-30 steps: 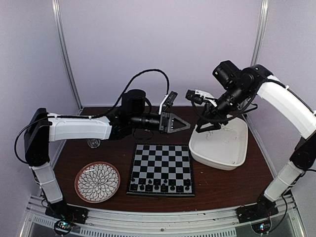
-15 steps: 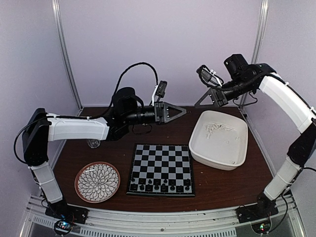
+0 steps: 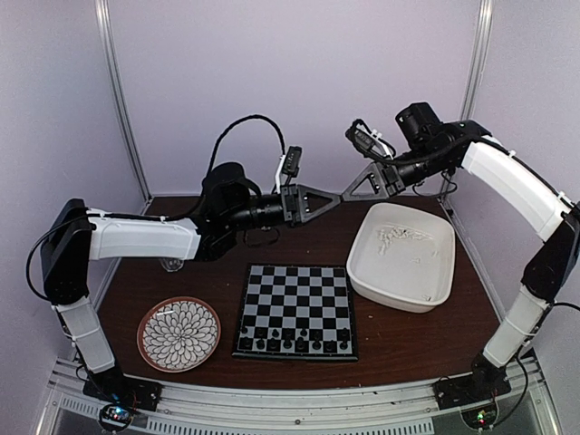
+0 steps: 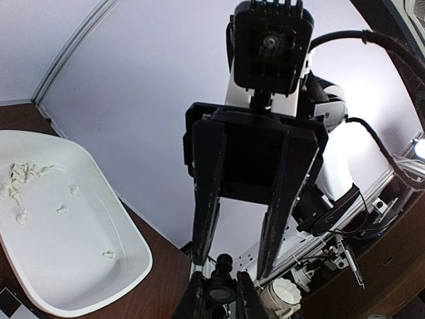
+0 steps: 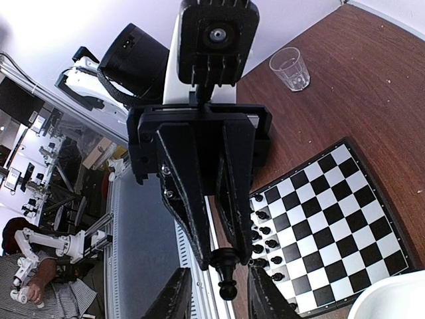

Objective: Set up the chess pieces on the board
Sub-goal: Pass from the left arm to the right

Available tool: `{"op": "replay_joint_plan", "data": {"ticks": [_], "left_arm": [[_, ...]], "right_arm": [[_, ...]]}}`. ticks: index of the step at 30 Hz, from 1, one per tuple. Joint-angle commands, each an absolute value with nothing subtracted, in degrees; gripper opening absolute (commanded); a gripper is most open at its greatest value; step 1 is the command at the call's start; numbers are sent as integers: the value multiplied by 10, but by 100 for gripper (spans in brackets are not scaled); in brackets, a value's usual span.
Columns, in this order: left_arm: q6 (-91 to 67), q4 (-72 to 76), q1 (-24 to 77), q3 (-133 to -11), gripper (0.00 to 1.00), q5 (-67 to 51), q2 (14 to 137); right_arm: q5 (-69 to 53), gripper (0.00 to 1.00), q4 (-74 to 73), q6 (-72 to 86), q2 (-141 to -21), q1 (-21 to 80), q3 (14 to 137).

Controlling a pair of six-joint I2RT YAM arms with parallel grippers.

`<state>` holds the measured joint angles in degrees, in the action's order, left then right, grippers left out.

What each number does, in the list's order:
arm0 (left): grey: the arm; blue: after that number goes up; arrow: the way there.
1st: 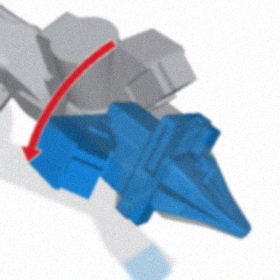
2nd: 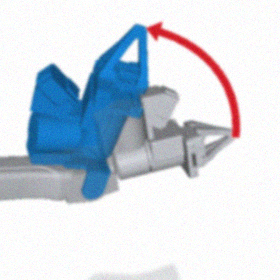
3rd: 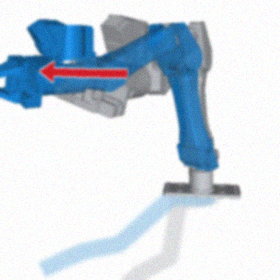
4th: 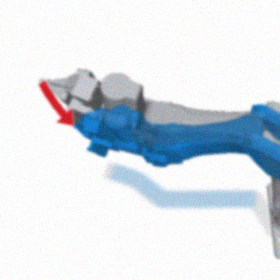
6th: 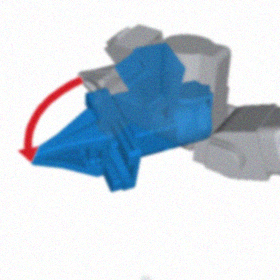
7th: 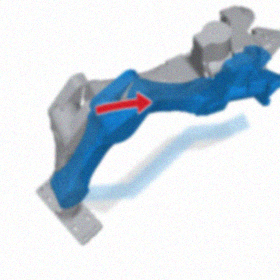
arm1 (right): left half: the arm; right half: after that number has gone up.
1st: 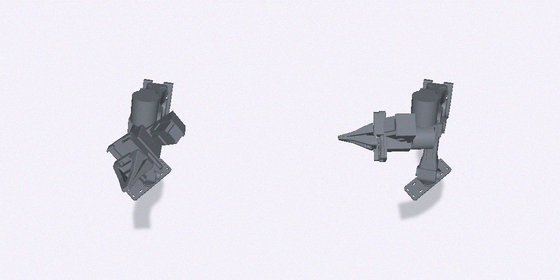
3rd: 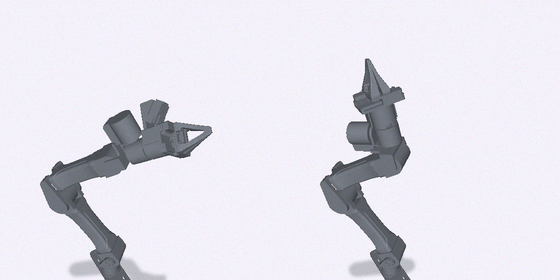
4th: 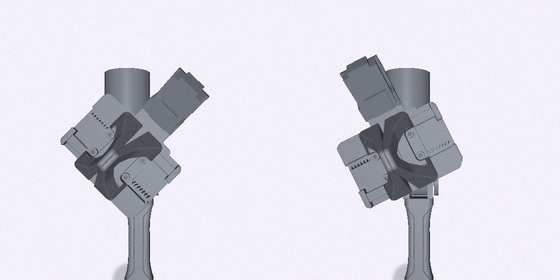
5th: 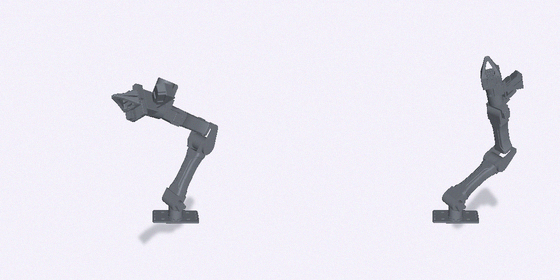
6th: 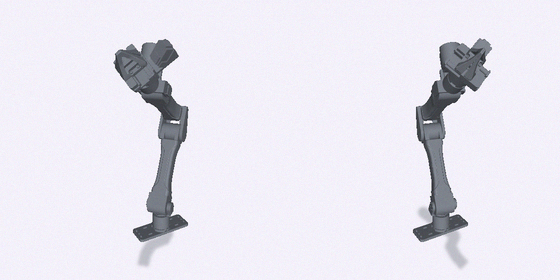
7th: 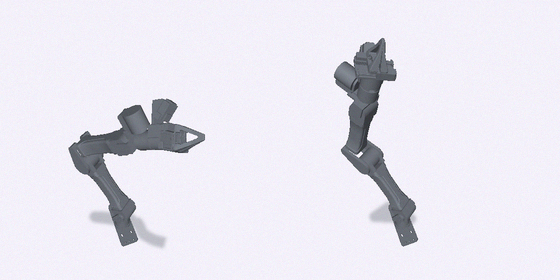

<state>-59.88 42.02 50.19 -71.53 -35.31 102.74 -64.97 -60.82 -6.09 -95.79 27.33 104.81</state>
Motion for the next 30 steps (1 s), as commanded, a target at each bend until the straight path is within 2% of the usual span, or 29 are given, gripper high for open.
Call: {"op": "replay_joint_plan", "data": {"ticks": [1,19,22,25,26,27,28,30], "left_arm": [[-604,467,501,-705,9,-340,1016],[-604,469,500,-698,10,-334,1020],[-596,457,499,-690,23,-327,1015],[-568,392,500,-675,43,-307,996],[-545,366,500,-667,67,-300,981],[-526,344,500,-658,94,-293,966],[-509,319,500,-647,97,-284,952],[-469,272,499,-628,98,-264,916]], "right_arm": [[-665,30,-594,-54,-938,278,1038],[-665,7,-596,-60,-938,282,1032],[-636,6,-633,-96,-944,281,1054],[-578,4,-692,-153,-952,281,1092],[-558,4,-712,-174,-954,281,1104],[-535,4,-729,-195,-956,282,1114],[-511,4,-746,-216,-957,283,1123],[-454,4,-771,-260,-955,288,1132]]}}
